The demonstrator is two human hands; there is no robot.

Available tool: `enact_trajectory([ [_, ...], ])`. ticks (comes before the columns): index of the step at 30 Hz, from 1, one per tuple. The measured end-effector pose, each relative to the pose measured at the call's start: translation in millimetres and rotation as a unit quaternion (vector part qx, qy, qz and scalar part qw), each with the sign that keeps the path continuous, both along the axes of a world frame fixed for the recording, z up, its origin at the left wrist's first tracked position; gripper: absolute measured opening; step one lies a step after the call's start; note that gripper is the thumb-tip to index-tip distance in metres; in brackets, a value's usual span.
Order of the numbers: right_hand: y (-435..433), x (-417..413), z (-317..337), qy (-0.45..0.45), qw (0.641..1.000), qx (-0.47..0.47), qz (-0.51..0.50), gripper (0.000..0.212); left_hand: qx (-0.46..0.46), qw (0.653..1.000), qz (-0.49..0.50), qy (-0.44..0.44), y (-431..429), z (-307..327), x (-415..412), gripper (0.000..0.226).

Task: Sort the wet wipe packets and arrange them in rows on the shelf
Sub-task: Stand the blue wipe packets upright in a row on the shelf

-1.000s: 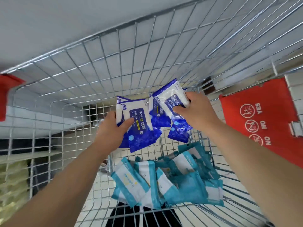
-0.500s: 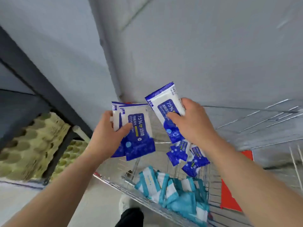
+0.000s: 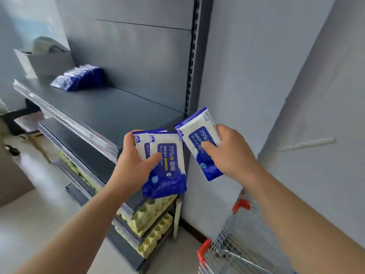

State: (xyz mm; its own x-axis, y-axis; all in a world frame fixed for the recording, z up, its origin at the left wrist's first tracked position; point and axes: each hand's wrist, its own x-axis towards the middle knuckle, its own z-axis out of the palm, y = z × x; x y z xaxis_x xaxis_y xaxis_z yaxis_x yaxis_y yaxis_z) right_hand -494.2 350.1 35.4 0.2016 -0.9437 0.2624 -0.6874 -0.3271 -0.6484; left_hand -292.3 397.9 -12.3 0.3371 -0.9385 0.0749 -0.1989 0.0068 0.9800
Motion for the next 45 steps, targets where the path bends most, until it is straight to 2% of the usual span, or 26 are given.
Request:
enact_trajectory([
  [5, -23, 147, 35, 0.010, 0.999, -0.038, 0.030, 0.013, -0.036, 0.998, 0.030, -0.044, -9, 39, 141, 0.053],
  [9, -45, 240, 49, 0.006, 0.999, -0.037, 0.039, 0.014, -0.035, 0.994, 0.044, -0.092, -28, 59, 231, 0.050],
  [17, -123, 384, 48, 0.031, 0.999, -0.010, 0.026, 0.017, -0.028, 0.992, 0.114, -0.047, -109, 64, 387, 0.060],
  [23, -208, 452, 35, 0.045, 0.999, 0.015, 0.007, 0.019, -0.008, 0.994, 0.108, -0.030, -200, 50, 465, 0.057],
  [29, -285, 504, 25, 0.098, 0.994, 0.056, -0.012, 0.015, 0.021, 0.995, 0.093, -0.032, -278, 41, 526, 0.058],
  [34, -330, 539, 5, 0.128, 0.985, 0.112, -0.041, 0.008, 0.055, 0.998, 0.029, -0.010, -329, 29, 564, 0.066],
  [36, -342, 550, -4, 0.135, 0.980, 0.131, -0.061, 0.008, 0.070, 0.998, 0.000, -0.005, -348, 26, 576, 0.056],
  [40, -360, 565, -16, 0.158, 0.968, 0.158, -0.109, 0.016, 0.072, 0.996, -0.049, 0.027, -381, 22, 600, 0.047],
  [45, -363, 575, -16, 0.151, 0.959, 0.196, -0.139, 0.048, 0.063, 0.988, -0.138, 0.007, -411, 15, 628, 0.042],
])
